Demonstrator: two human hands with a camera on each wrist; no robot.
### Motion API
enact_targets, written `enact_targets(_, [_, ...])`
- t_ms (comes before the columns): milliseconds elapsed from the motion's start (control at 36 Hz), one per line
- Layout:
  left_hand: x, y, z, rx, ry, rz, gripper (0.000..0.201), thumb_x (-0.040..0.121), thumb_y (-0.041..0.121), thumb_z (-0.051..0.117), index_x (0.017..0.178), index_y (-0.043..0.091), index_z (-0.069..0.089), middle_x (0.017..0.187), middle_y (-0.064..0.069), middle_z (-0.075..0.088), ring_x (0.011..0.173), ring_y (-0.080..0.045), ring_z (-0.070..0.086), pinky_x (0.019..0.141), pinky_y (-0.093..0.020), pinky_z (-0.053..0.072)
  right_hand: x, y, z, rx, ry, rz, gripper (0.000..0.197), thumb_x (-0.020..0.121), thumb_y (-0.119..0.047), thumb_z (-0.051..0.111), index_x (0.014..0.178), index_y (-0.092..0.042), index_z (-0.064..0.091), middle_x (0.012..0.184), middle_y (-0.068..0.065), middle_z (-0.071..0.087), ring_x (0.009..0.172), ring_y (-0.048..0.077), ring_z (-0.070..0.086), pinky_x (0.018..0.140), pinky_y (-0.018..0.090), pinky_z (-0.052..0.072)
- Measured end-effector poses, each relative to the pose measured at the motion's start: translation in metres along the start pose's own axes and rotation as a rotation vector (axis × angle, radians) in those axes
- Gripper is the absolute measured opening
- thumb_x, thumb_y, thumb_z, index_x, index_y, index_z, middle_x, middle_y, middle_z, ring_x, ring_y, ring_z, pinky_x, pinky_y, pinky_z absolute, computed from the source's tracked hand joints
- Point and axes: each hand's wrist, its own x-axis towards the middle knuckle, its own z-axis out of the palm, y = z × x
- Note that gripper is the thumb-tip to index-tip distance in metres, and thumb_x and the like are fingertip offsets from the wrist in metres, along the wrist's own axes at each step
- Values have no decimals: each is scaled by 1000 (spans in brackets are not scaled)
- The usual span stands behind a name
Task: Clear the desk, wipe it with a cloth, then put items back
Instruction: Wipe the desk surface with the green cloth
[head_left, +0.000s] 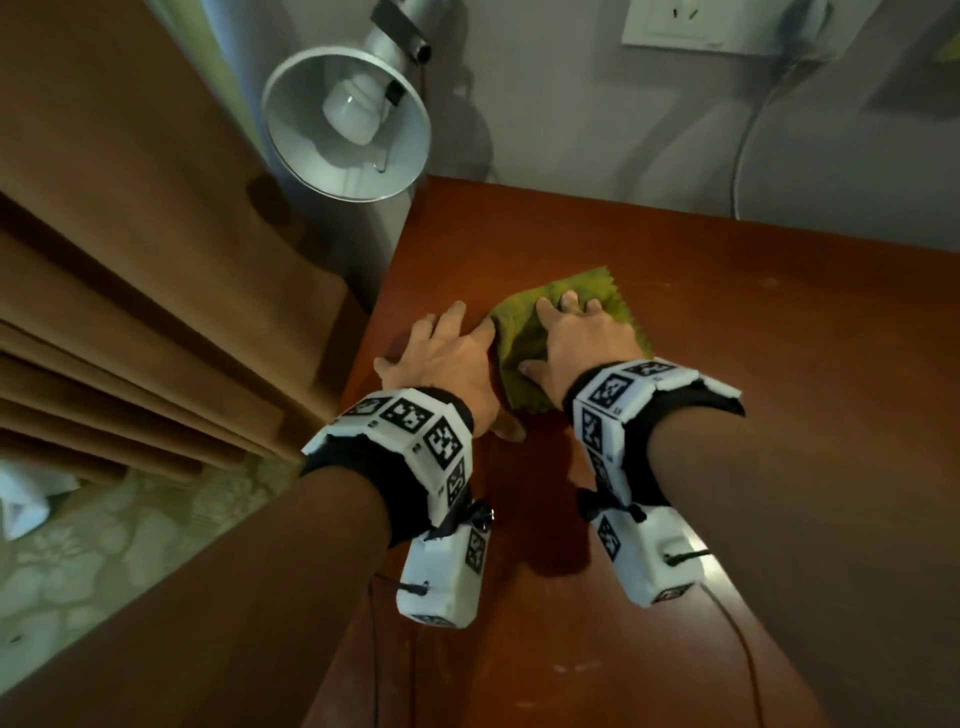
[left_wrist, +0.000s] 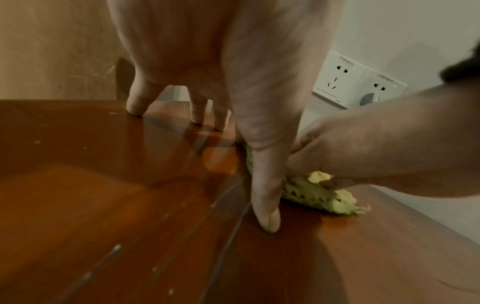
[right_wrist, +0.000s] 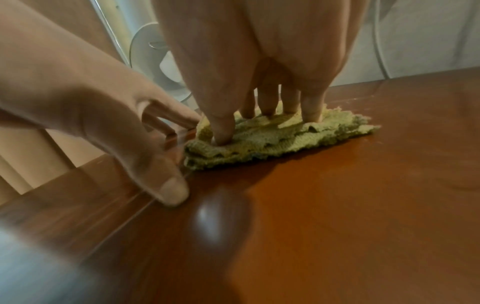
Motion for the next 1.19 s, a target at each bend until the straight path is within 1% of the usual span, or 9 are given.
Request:
enact_targets(139, [2, 5, -4, -45, -30, -30, 128, 49, 57, 89, 149, 44, 11, 159, 15, -9, 147, -20, -7, 105, -73, 18, 29, -8, -16, -49, -9, -25, 70, 91, -38, 61, 149, -22, 24, 159, 5, 13, 143, 36, 17, 106, 51, 34])
enact_targets(278, [1, 4, -3, -37, -37, -22, 128, 49, 58, 88, 150, 43, 10, 160, 15, -9, 147, -19, -7, 106, -72, 17, 29, -8, -16, -96, 13, -51, 71, 92, -47, 57, 149, -21, 24, 158, 2, 16, 143, 34, 17, 106, 49, 35])
enact_targets(417, [3, 4, -2, -17, -20, -14, 122, 53, 58, 87, 150, 40, 15, 160, 14, -8, 147, -22, -6, 106, -72, 16, -4, 4, -7, -72, -53, -78, 74, 95, -42, 53, 153, -26, 11, 161, 0, 2, 146, 33, 10, 110, 50, 31])
enact_targets(528, [6, 5, 2, 48, 12, 16, 129, 56, 58, 85, 154, 31, 6, 161, 3, -5, 147, -29, 0, 112, -60, 22, -54, 30, 13, -38, -73, -81, 76, 95, -44, 52, 154, -26, 8, 161, -1, -2, 147, 29, 4, 111, 49, 29])
enact_targets(611, [6, 18, 1, 114, 24, 10, 129, 57, 55, 86, 154, 20, 8, 161, -7, 1, 146, -33, 7, 115, -48, 23, -82, 47, 29, 12, -100, -31, 76, 96, -42, 51, 154, -28, 4, 161, -3, -6, 148, 26, 0, 114, 49, 25])
enact_targets(722, [8, 27, 3, 147, 36, 33, 122, 63, 52, 84, 154, 16, 12, 161, -8, 5, 146, -33, 11, 116, -45, 24, -92, 56, 38, 50, -98, 3, 77, 96, -41, 51, 154, -30, 2, 161, -5, -7, 148, 25, -1, 114, 49, 24])
enact_targets(889, [5, 18, 6, 64, 24, 45, 120, 64, 51, 84, 154, 24, 9, 161, 1, 0, 147, -29, 2, 114, -52, 24, -62, 57, 22, 26, -58, 45, 74, 98, -46, 45, 154, -27, 0, 161, -2, -8, 148, 27, -2, 116, 49, 21])
enact_targets(1028, [0, 17, 3, -4, -12, 40, 116, 65, 46, 85, 153, 30, 11, 161, 10, -4, 148, -25, -1, 113, -58, 22, -6, 65, -12, -133, 34, 41, 74, 96, -53, 41, 154, -23, 6, 162, 5, 1, 147, 29, 9, 115, 43, 16])
enact_targets(1194, [0, 18, 0, -54, -72, 37, 113, 70, 39, 85, 153, 33, 8, 160, 12, -11, 148, -24, -7, 113, -62, 17, 22, 63, -32, -178, 33, 62, 73, 98, -54, 36, 154, -23, 3, 162, 4, 0, 146, 31, 11, 111, 45, 25])
